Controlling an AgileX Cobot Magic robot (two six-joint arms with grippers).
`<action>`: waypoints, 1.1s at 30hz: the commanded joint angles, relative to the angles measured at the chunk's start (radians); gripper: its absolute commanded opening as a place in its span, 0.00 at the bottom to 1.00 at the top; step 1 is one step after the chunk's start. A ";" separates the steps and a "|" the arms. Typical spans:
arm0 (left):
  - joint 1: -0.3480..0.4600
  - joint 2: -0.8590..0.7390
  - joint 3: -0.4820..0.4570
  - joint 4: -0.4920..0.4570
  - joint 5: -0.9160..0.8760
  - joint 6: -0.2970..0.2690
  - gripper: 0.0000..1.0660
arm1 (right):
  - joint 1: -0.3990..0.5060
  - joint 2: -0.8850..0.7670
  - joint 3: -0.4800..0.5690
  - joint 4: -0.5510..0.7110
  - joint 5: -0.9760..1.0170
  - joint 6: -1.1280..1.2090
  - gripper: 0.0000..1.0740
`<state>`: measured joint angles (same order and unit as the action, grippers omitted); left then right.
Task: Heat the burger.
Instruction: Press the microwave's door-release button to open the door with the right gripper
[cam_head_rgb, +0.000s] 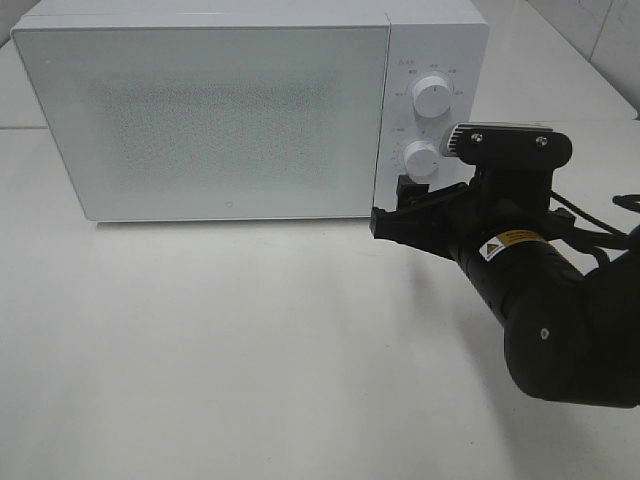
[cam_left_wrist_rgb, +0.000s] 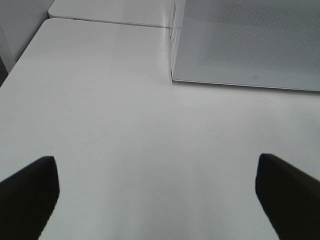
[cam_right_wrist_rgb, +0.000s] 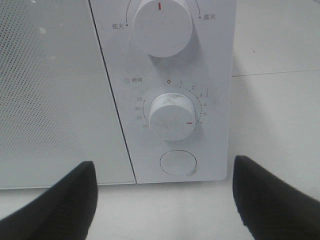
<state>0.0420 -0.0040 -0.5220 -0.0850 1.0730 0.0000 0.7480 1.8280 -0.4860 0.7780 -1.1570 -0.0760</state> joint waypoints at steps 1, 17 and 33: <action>0.001 -0.018 0.003 0.000 0.000 0.000 0.94 | 0.002 0.000 -0.008 0.003 0.001 0.106 0.68; 0.001 -0.018 0.003 0.000 0.000 0.000 0.94 | 0.002 0.000 -0.008 -0.001 0.001 1.035 0.30; 0.001 -0.018 0.003 0.000 0.000 0.000 0.94 | 0.002 0.000 -0.008 0.010 0.076 1.359 0.00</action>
<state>0.0420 -0.0040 -0.5220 -0.0850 1.0730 0.0000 0.7480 1.8280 -0.4860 0.7860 -1.0970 1.2670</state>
